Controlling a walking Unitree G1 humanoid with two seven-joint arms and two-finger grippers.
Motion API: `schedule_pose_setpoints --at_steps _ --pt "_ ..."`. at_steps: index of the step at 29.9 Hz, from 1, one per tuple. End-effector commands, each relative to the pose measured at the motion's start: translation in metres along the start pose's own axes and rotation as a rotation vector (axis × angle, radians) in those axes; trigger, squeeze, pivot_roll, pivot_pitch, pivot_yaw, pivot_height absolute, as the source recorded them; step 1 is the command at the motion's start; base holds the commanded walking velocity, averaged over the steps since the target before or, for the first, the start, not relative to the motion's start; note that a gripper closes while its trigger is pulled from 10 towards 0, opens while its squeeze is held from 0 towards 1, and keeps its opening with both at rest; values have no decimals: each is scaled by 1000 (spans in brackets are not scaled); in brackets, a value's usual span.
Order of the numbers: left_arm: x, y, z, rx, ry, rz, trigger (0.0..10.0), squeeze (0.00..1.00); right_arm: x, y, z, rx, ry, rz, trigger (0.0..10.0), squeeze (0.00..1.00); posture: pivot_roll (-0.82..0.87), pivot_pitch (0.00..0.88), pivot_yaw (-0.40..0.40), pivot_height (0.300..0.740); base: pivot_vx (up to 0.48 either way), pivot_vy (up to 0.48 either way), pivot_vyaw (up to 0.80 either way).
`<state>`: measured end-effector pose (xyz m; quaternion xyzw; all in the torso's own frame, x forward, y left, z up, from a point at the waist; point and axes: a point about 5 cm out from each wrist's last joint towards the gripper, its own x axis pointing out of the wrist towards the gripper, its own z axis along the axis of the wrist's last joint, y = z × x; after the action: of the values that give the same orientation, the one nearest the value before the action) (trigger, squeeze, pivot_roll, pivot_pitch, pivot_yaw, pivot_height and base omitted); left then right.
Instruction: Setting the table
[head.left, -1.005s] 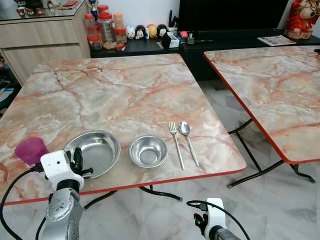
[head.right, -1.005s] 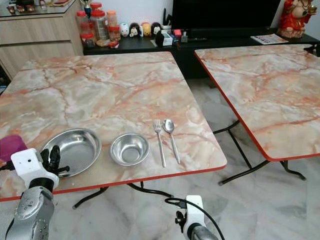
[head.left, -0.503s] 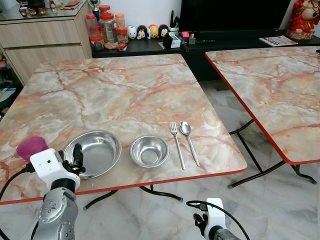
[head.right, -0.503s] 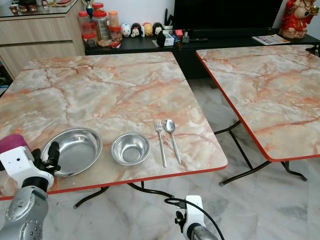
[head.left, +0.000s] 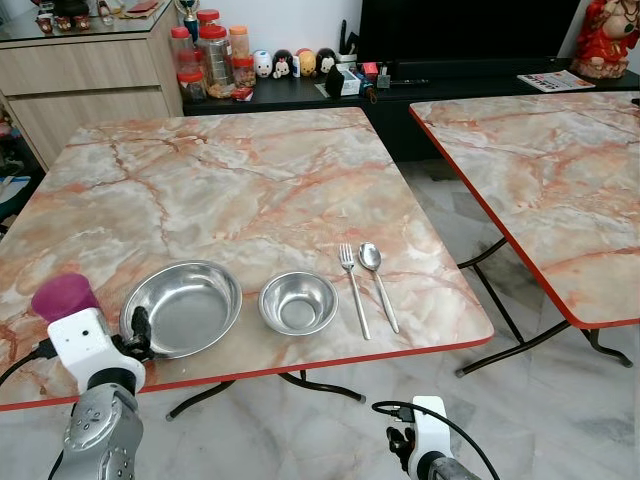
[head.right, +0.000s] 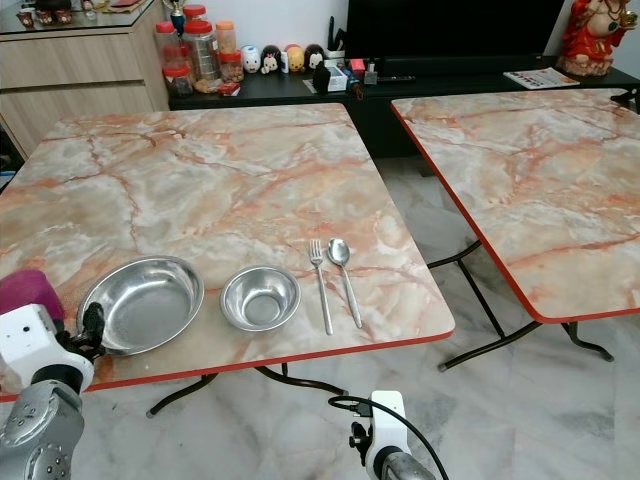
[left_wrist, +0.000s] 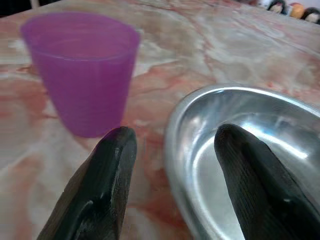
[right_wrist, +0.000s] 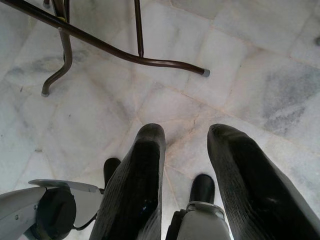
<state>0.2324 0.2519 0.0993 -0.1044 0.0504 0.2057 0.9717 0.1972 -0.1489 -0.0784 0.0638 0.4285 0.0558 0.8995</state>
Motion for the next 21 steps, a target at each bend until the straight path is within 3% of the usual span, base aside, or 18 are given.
schedule_pose_setpoints --at_steps 1,9,18,21 --pt "1 3 -3 3 29 23 10000 0 0 -2 0 2 1 -7 10000 0 11 0 5 740 0 0 0" --pt "4 3 -8 -37 89 12 10000 0 0 0 0 3 3 2 10000 0 12 0 4 740 0 0 0" --pt "13 7 -2 -23 123 16 10000 0 0 1 -1 11 4 0 10000 0 5 0 16 740 0 0 0" --pt "16 10 -2 16 170 5 10000 0 0 1 -2 12 5 4 10000 0 3 0 17 740 0 0 0"
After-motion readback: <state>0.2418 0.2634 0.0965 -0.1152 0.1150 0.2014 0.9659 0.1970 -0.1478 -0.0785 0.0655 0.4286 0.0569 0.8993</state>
